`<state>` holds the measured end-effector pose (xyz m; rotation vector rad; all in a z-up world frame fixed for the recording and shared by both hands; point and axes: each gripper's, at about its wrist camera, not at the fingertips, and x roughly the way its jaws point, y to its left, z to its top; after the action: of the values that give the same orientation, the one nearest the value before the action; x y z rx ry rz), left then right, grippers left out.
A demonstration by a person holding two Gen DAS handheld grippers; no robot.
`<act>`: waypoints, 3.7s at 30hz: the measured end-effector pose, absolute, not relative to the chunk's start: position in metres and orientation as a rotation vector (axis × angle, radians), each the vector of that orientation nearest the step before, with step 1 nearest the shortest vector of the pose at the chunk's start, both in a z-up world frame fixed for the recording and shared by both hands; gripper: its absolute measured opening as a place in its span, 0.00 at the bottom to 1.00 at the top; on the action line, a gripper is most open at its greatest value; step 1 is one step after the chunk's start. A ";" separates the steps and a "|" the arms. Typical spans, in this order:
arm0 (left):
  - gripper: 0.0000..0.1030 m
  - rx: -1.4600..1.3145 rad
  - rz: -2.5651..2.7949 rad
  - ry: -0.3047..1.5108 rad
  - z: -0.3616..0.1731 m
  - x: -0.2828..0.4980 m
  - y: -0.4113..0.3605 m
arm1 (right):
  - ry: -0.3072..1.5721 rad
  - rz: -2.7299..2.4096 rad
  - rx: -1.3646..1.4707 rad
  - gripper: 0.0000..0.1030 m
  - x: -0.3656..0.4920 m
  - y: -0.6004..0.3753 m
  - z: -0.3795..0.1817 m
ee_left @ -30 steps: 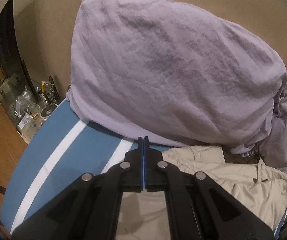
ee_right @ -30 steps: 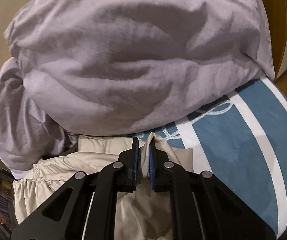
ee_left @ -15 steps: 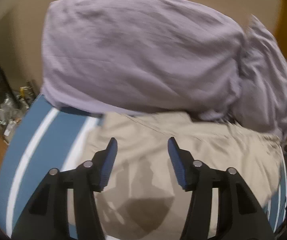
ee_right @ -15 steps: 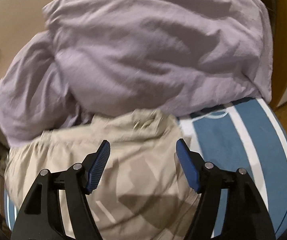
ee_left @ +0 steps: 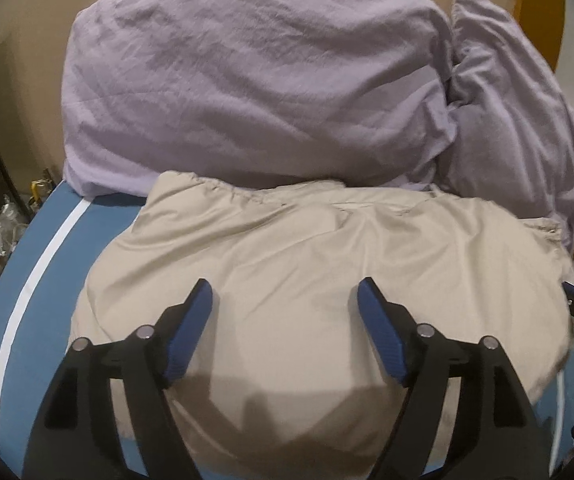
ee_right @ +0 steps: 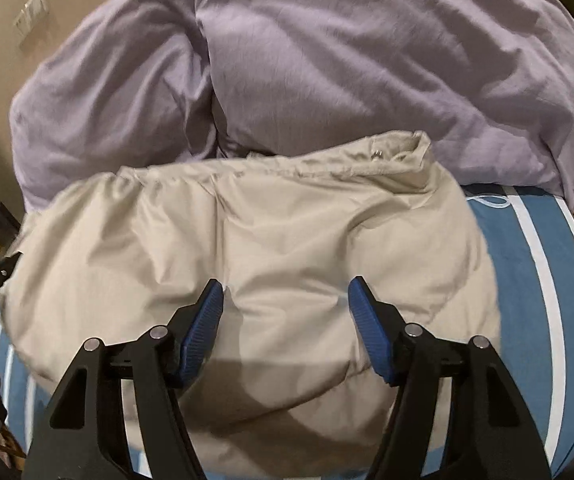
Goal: Fold large clothes
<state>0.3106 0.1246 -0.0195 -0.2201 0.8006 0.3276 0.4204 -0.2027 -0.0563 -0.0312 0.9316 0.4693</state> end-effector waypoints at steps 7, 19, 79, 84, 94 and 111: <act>0.78 -0.232 0.418 0.809 -0.043 0.331 0.141 | 0.907 0.435 -0.086 0.63 0.435 -0.184 -0.077; 0.82 -0.200 0.490 0.843 -0.064 0.388 0.158 | 0.877 0.388 -0.094 0.64 0.476 -0.162 -0.095; 0.90 -0.078 0.375 0.867 -0.080 0.467 0.106 | 1.004 0.592 0.016 0.03 0.494 -0.084 -0.068; 0.92 -0.065 0.394 0.874 -0.089 0.479 0.109 | 0.923 0.570 0.030 0.43 0.485 -0.110 -0.045; 0.93 -0.088 0.367 0.863 -0.076 0.470 0.118 | 0.808 0.363 -0.003 0.55 0.472 -0.182 -0.032; 0.93 -0.093 0.522 0.826 -0.080 0.453 0.162 | 0.851 0.265 -0.042 0.57 0.492 -0.195 -0.075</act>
<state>0.4531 0.1625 -0.0804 -0.0926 0.8259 0.5217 0.4917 -0.1952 -0.0751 -0.0417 0.8514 0.2654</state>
